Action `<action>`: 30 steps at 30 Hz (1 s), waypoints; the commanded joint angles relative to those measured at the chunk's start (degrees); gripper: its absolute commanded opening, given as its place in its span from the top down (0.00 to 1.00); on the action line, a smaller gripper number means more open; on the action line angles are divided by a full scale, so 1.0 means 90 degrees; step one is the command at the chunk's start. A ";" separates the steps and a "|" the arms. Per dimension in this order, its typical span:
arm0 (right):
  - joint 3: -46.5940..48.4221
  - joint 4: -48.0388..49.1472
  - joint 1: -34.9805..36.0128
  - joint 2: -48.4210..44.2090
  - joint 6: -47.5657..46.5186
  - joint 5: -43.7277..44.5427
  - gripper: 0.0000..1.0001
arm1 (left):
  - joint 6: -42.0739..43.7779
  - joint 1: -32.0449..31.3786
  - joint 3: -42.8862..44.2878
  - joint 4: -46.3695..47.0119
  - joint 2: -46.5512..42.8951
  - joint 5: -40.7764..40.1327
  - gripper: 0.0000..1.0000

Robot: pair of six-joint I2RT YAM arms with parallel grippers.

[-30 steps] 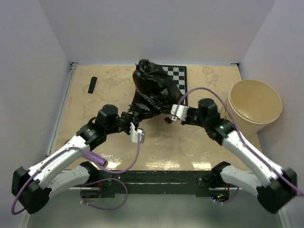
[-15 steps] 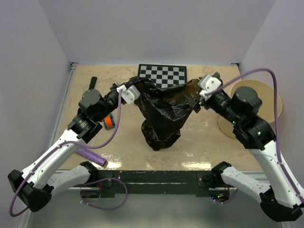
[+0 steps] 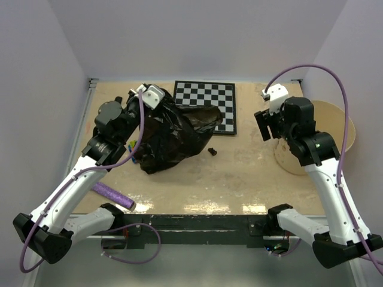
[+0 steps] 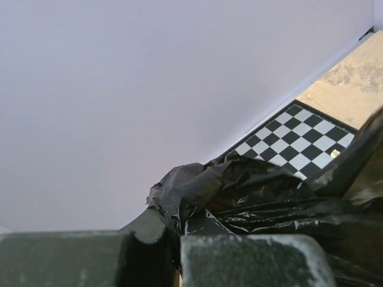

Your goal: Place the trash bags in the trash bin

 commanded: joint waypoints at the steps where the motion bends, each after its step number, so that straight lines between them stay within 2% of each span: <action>1: -0.0353 -0.0299 -0.0220 -0.0096 0.0013 0.1063 0.21 | -0.0432 0.0011 -0.0020 0.0071 -0.0337 0.0068 1.00; 5: -0.0470 -0.0035 -0.0532 0.0157 -0.0232 0.1484 0.22 | -0.0462 0.0011 -0.0147 0.0198 -0.0425 0.0097 1.00; 12: -0.0773 0.0297 -0.1713 0.0996 -0.0729 0.1232 0.23 | -0.0686 0.0011 -0.0099 0.0169 -0.0493 0.0078 1.00; 13: -0.0783 0.0307 -0.1860 0.1143 -0.0788 0.1057 0.29 | -0.0677 0.0011 -0.0070 0.0169 -0.0493 0.0078 1.00; 17: -0.0491 0.0035 -0.2076 0.1486 -0.1178 -0.0229 0.80 | -0.0657 0.0020 0.0320 0.0140 -0.0415 0.0039 1.00; 19: -0.0305 -0.0248 -0.2067 0.1496 -0.1578 -0.1109 0.96 | -0.0696 0.0020 0.0622 0.0149 -0.0328 0.0010 1.00; 21: -0.0129 -0.0696 -0.2066 0.1350 -0.2230 -0.2162 1.00 | -0.0716 0.0040 0.0886 0.0198 -0.0211 0.0009 1.00; 25: -0.0051 -0.1370 -0.2057 0.1154 -0.3052 -0.3151 1.00 | -0.0677 0.0098 0.1433 0.0364 0.0004 -0.0039 1.00; 29: -0.0099 -0.1646 -0.1930 0.0901 -0.3025 -0.3525 1.00 | -0.0472 0.0138 0.1883 0.0539 0.0239 -0.0127 1.00; 30: -0.0138 -0.1646 -0.1591 0.0755 -0.3025 -0.3574 1.00 | -0.0404 0.0157 0.1961 0.0598 0.0287 -0.0156 1.00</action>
